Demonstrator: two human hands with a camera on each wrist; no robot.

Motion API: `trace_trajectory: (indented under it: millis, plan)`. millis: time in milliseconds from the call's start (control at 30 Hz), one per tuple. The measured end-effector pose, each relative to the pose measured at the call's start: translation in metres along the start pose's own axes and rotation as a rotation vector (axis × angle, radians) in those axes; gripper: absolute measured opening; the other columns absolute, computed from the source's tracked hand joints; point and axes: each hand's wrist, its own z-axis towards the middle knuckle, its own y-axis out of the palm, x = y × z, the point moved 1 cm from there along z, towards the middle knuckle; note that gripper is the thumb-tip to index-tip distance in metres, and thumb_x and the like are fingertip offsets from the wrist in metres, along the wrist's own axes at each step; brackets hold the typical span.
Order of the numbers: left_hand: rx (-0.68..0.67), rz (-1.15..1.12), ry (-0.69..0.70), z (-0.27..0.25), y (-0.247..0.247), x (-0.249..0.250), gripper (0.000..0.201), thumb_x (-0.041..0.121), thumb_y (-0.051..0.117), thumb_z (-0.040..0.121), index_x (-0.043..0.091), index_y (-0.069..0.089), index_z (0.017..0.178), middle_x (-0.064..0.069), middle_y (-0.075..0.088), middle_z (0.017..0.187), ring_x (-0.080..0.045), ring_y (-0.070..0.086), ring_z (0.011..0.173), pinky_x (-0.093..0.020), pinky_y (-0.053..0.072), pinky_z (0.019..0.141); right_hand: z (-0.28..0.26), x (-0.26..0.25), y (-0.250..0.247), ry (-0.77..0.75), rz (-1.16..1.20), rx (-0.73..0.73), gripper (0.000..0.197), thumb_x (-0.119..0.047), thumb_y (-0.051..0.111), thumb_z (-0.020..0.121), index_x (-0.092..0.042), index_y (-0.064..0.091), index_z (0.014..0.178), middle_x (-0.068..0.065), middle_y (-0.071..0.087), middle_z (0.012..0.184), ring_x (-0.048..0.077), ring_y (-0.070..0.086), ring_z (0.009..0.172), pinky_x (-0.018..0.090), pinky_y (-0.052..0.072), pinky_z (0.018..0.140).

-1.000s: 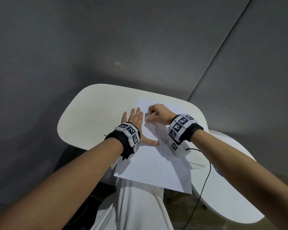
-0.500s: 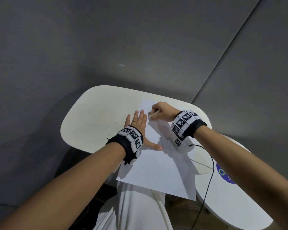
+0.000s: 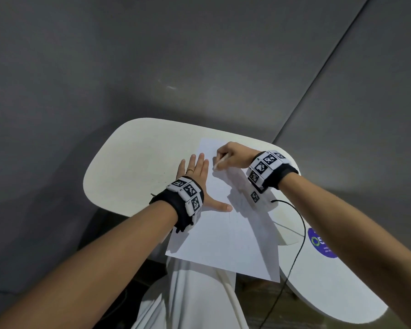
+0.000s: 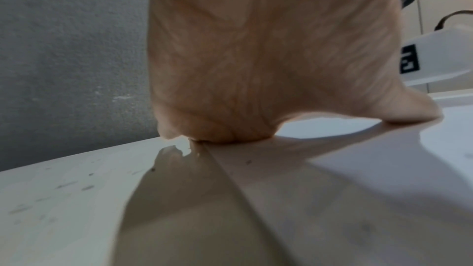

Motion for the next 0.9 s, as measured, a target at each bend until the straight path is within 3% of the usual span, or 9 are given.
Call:
trace_trajectory:
  millis: [100, 267, 400, 500, 567, 667, 700, 833, 900]
  plan:
    - [0.002, -0.009, -0.006, -0.001, 0.0, 0.0, 0.14, 0.094, 0.044, 0.058, 0.011, -0.02, 0.15, -0.006, -0.026, 0.158, -0.025, -0.024, 0.145, -0.05, -0.011, 0.117, 0.002, 0.001, 0.002, 0.008, 0.044, 0.182, 0.016, -0.012, 0.068, 0.077, -0.008, 0.053, 0.071, 0.001, 0.065, 0.08, 0.017, 0.059, 0.077, 0.026, 0.041, 0.061]
    - [-0.008, -0.004, -0.009, -0.003, 0.0, -0.002, 0.139, 0.095, 0.041, 0.058, 0.011, -0.019, 0.15, -0.006, -0.027, 0.157, -0.025, -0.024, 0.145, -0.051, -0.011, 0.117, -0.013, -0.002, 0.012, -0.025, 0.013, -0.005, 0.015, -0.013, 0.07, 0.078, -0.008, 0.056, 0.072, -0.008, 0.057, 0.065, 0.005, 0.05, 0.059, 0.02, 0.039, 0.057]
    - [-0.004, 0.006, -0.022, -0.001, 0.0, 0.001, 0.14, 0.096, 0.041, 0.056, 0.012, -0.019, 0.151, -0.005, -0.026, 0.158, -0.024, -0.023, 0.145, -0.052, -0.011, 0.116, -0.009, 0.0, 0.009, -0.008, 0.024, 0.193, 0.017, -0.009, 0.067, 0.075, -0.01, 0.052, 0.068, 0.01, 0.069, 0.085, 0.02, 0.065, 0.084, 0.035, 0.052, 0.07]
    - [-0.002, -0.003, -0.017, -0.002, 0.002, 0.0, 0.14, 0.097, 0.04, 0.056, 0.011, -0.018, 0.151, -0.005, -0.027, 0.158, -0.024, -0.023, 0.145, -0.051, -0.012, 0.116, -0.02, 0.001, 0.014, -0.031, -0.007, -0.005, 0.02, -0.014, 0.069, 0.078, -0.013, 0.053, 0.067, -0.005, 0.057, 0.065, 0.0, 0.051, 0.057, 0.017, 0.04, 0.055]
    - [-0.003, -0.011, -0.017, -0.001, 0.002, -0.001, 0.142, 0.098, 0.039, 0.054, 0.011, -0.019, 0.151, -0.005, -0.027, 0.157, -0.024, -0.024, 0.145, -0.051, -0.012, 0.116, -0.024, 0.003, 0.013, -0.02, 0.043, -0.034, 0.023, -0.014, 0.07, 0.078, -0.016, 0.053, 0.063, -0.012, 0.055, 0.061, -0.005, 0.05, 0.052, 0.007, 0.036, 0.051]
    - [-0.006, -0.01, -0.024, 0.0, 0.003, -0.001, 0.143, 0.098, 0.038, 0.053, 0.012, -0.019, 0.151, -0.004, -0.027, 0.157, -0.023, -0.024, 0.145, -0.052, -0.012, 0.116, -0.023, 0.004, 0.012, -0.011, 0.087, 0.193, 0.013, -0.008, 0.067, 0.076, -0.008, 0.055, 0.071, 0.003, 0.068, 0.08, 0.009, 0.06, 0.072, 0.024, 0.046, 0.065]
    - [-0.01, -0.01, -0.024, 0.0, 0.002, -0.001, 0.143, 0.098, 0.039, 0.053, 0.012, -0.019, 0.151, -0.004, -0.027, 0.157, -0.023, -0.024, 0.145, -0.052, -0.012, 0.116, -0.023, 0.004, 0.012, -0.011, 0.08, 0.208, 0.012, -0.008, 0.066, 0.077, -0.008, 0.055, 0.071, 0.004, 0.067, 0.08, 0.011, 0.059, 0.071, 0.027, 0.045, 0.066]
    - [-0.001, -0.004, -0.019, -0.001, 0.001, -0.001, 0.142, 0.098, 0.039, 0.054, 0.011, -0.018, 0.151, -0.005, -0.026, 0.158, -0.024, -0.024, 0.145, -0.051, -0.012, 0.116, -0.036, 0.003, 0.019, -0.058, -0.032, -0.102, 0.021, -0.017, 0.07, 0.078, -0.02, 0.054, 0.065, -0.008, 0.054, 0.064, 0.006, 0.048, 0.061, 0.022, 0.039, 0.06]
    - [-0.004, 0.002, -0.015, -0.001, 0.001, -0.001, 0.142, 0.098, 0.038, 0.054, 0.011, -0.018, 0.151, -0.006, -0.027, 0.157, -0.025, -0.024, 0.145, -0.051, -0.012, 0.116, -0.036, 0.005, 0.016, -0.057, -0.01, -0.049, 0.013, -0.015, 0.071, 0.077, -0.012, 0.059, 0.071, -0.008, 0.057, 0.066, 0.003, 0.049, 0.06, 0.02, 0.039, 0.059]
